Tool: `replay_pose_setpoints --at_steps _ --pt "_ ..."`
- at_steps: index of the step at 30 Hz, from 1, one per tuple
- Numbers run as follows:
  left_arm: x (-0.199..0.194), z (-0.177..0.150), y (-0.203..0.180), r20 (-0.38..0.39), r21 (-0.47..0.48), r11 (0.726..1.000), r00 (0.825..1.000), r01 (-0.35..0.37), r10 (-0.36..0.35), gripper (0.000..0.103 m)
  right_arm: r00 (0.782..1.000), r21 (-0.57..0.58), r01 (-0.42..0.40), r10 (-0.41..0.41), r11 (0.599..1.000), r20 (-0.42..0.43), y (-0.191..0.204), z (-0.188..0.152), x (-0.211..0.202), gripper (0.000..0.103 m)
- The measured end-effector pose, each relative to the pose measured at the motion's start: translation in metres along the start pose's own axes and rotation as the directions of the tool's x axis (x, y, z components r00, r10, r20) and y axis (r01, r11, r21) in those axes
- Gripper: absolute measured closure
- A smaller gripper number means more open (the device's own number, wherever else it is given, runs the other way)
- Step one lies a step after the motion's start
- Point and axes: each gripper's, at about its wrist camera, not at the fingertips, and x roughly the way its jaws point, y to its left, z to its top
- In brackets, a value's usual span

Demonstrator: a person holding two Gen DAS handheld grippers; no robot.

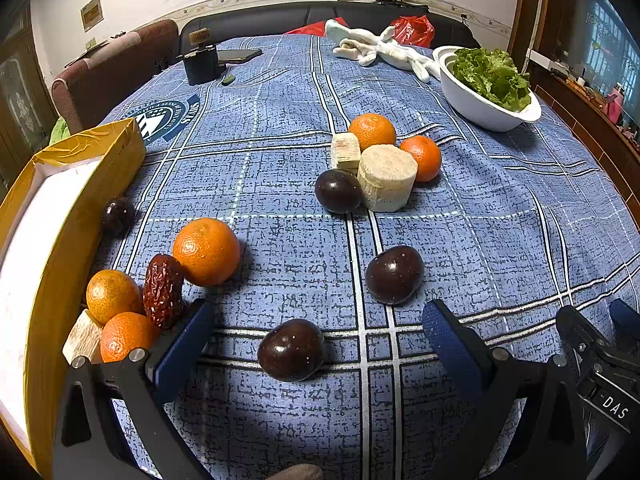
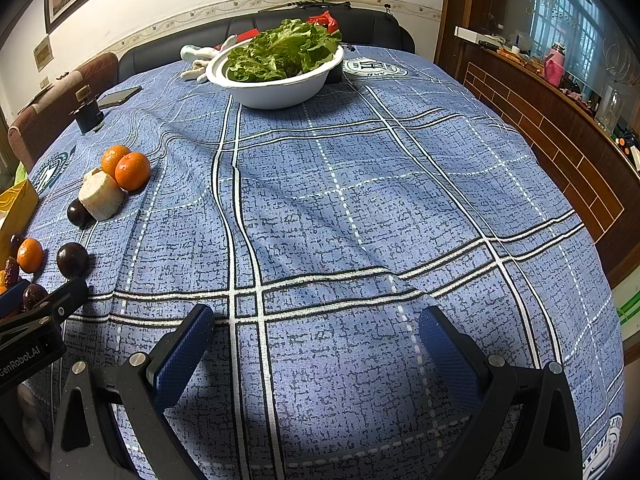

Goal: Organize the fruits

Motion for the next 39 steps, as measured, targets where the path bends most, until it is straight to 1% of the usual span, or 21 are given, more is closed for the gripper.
replay_pose_setpoints --at_steps 12,18,21,25,30,32,33,35,38,39 --pt "0.0 0.0 0.0 -0.002 0.002 1.0 1.0 0.0 0.0 0.0 1.0 0.0 0.0 0.0 1.0 0.0 0.0 0.0 0.0 0.0" --pt "-0.006 -0.003 0.003 -0.034 0.038 0.999 0.999 0.027 -0.026 0.0 1.0 0.0 0.0 0.0 1.0 0.0 0.0 0.0 0.0 0.0" --pt "-0.007 -0.004 -0.002 -0.05 0.048 0.998 0.998 0.03 -0.028 0.0 1.0 0.0 0.0 0.0 1.0 0.0 0.0 0.0 0.0 0.0" --pt "-0.006 -0.006 -0.001 -0.055 0.064 0.997 0.998 0.039 -0.035 0.0 1.0 0.0 0.0 0.0 1.0 0.0 0.0 0.0 0.0 0.0" --pt "-0.018 -0.02 -0.007 -0.081 0.106 0.991 0.994 0.08 -0.072 0.0 1.0 0.0 0.0 0.0 1.0 0.0 0.0 0.0 0.0 0.0" --pt "-0.024 -0.025 -0.006 -0.091 0.106 0.989 0.992 0.099 -0.09 0.0 1.0 0.0 0.0 0.0 1.0 0.0 0.0 0.0 0.0 0.0" --pt "-0.031 -0.028 -0.004 -0.093 0.099 0.988 0.99 0.12 -0.111 0.0 1.0 0.0 0.0 0.0 1.0 0.0 0.0 0.0 0.0 0.0" --pt "-0.043 -0.03 0.002 -0.073 0.085 0.987 0.989 0.135 -0.129 0.0 1.0 0.0 0.0 0.0 1.0 0.0 0.0 0.0 0.0 0.0" --pt "-0.074 -0.028 0.013 0.021 0.057 0.987 0.988 0.153 -0.154 0.0 1.0 0.0 0.001 -0.001 1.0 0.0 0.0 0.0 0.0 0.0" --pt "-0.081 -0.028 0.015 0.042 0.051 0.987 0.987 0.154 -0.157 0.0 1.0 0.0 0.001 -0.001 1.0 0.0 0.0 0.0 0.0 0.0"
